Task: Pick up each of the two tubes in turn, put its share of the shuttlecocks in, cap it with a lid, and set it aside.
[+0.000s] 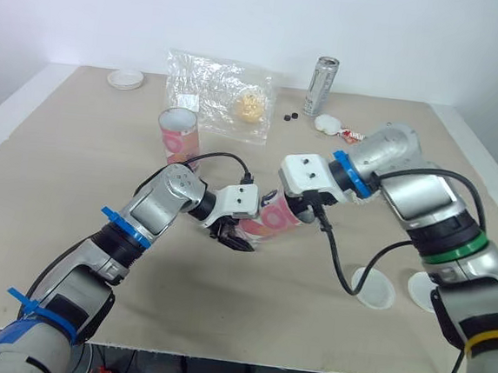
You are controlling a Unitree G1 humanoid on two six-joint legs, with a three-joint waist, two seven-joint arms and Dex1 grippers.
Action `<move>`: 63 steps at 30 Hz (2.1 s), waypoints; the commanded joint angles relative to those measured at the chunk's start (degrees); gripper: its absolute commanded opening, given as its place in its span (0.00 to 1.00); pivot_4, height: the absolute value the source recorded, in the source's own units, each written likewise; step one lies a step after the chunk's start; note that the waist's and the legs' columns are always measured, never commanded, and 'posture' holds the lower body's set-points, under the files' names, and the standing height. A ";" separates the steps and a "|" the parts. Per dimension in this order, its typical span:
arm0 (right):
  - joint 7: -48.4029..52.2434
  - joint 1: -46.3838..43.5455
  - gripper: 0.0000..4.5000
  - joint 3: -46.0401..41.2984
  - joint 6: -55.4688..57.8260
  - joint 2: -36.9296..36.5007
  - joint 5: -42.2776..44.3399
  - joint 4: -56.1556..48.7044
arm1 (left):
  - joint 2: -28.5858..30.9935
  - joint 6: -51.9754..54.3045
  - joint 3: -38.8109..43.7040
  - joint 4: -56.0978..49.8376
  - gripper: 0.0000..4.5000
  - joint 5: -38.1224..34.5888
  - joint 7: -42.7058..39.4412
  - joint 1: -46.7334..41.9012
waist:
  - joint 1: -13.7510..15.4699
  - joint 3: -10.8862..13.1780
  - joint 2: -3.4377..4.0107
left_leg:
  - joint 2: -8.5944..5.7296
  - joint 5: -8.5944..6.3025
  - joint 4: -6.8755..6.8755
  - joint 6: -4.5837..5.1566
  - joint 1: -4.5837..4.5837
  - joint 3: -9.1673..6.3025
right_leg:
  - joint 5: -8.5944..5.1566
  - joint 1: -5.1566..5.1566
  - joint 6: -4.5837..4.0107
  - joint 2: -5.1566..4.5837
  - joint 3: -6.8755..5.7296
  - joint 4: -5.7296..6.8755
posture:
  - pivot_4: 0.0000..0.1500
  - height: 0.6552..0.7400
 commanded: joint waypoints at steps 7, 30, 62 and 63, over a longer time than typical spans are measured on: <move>3.20 -0.60 0.01 3.70 -2.13 4.90 -3.91 2.35 | -0.40 0.27 -0.62 -0.41 0.66 1.28 0.83 0.63 | -1.01 -0.02 0.02 | 0.06 0.06 0.00 0.04 0.27 -0.01 | 0.16 0.18 -0.09 0.08 0.00 0.02 | 1.00 1.00; 3.43 -5.93 0.01 -6.00 9.94 -2.85 10.72 -4.46 | -1.29 -6.87 3.05 2.94 0.66 1.22 4.67 4.39 | -1.12 0.00 0.04 | -0.04 0.06 -0.03 0.03 -0.01 -0.06 | 0.05 0.04 -0.01 -0.02 0.03 0.00 | 1.00 1.00; -22.53 42.10 0.01 -47.90 34.88 -20.57 28.31 -33.89 | -15.46 -35.97 12.52 10.57 0.66 -6.93 16.06 24.24 | 0.38 0.03 0.10 | -0.25 -0.03 0.10 -0.05 0.02 -0.07 | -0.14 0.20 0.05 -0.22 0.05 -0.10 | 1.00 1.00; -22.53 42.75 0.01 -47.86 34.24 -21.25 27.93 -33.32 | -15.30 -36.66 12.21 11.24 0.66 -6.62 15.76 23.97 | 0.36 0.02 0.11 | -0.25 0.00 0.13 -0.03 0.02 -0.05 | -0.13 0.20 0.03 -0.24 0.06 -0.10 | 1.00 1.00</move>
